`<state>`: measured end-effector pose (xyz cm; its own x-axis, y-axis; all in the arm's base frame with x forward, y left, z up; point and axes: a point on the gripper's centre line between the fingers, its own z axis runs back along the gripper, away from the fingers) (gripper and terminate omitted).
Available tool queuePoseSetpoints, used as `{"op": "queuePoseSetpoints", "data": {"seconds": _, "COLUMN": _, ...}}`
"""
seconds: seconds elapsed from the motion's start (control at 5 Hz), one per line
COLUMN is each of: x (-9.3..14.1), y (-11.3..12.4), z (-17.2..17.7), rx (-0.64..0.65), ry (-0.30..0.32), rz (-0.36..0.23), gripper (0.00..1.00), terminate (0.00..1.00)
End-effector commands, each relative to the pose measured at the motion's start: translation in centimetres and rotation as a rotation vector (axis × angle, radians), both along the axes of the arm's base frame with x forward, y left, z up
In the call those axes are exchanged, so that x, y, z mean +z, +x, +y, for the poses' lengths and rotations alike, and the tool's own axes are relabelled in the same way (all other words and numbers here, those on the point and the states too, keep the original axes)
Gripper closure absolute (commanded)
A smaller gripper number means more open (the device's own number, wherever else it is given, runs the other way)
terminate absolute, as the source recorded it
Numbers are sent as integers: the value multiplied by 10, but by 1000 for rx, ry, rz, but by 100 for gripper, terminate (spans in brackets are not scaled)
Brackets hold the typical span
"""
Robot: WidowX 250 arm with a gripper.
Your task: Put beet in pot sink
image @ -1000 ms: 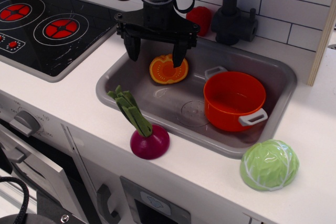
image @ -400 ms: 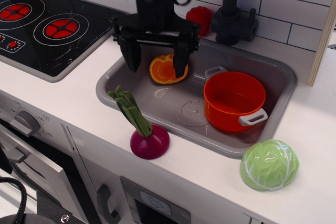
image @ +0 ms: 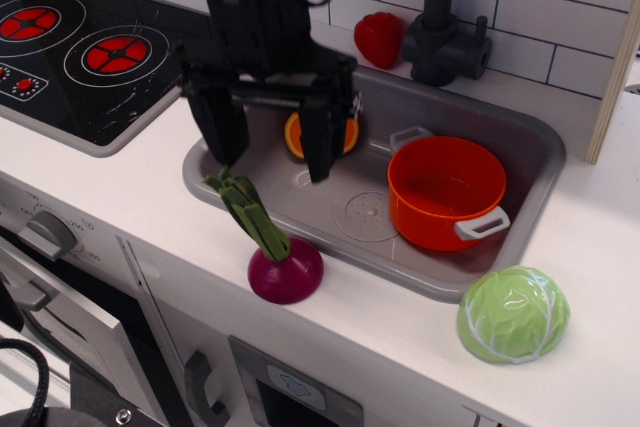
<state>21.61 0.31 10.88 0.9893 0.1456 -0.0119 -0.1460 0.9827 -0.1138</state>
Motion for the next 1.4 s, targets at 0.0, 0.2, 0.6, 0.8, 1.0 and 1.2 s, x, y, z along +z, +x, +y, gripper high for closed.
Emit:
{"op": "queuePoseSetpoints", "data": {"seconds": 0.0, "x": -9, "y": -4, "z": 4, "rx": -61, "ry": 47, "rz": -73, "gripper": 0, "terminate": 0}}
{"op": "queuePoseSetpoints", "data": {"seconds": 0.2, "x": -15, "y": -10, "z": 6, "rx": -94, "ry": 105, "rz": -100, "gripper": 0, "terminate": 0}}
{"op": "queuePoseSetpoints", "data": {"seconds": 0.6, "x": -32, "y": -11, "z": 13, "rx": -133, "ry": 195, "rz": -1, "gripper": 0, "terminate": 0}}
{"op": "queuePoseSetpoints", "data": {"seconds": 0.8, "x": -41, "y": -12, "z": 11, "rx": -126, "ry": 244, "rz": 27, "gripper": 100, "terminate": 0}}
{"op": "queuePoseSetpoints", "data": {"seconds": 1.0, "x": -41, "y": -9, "z": 13, "rx": -114, "ry": 245, "rz": 35, "gripper": 100, "terminate": 0}}
{"op": "queuePoseSetpoints", "data": {"seconds": 1.2, "x": -30, "y": 2, "z": 15, "rx": -78, "ry": 212, "rz": 43, "gripper": 100, "terminate": 0}}
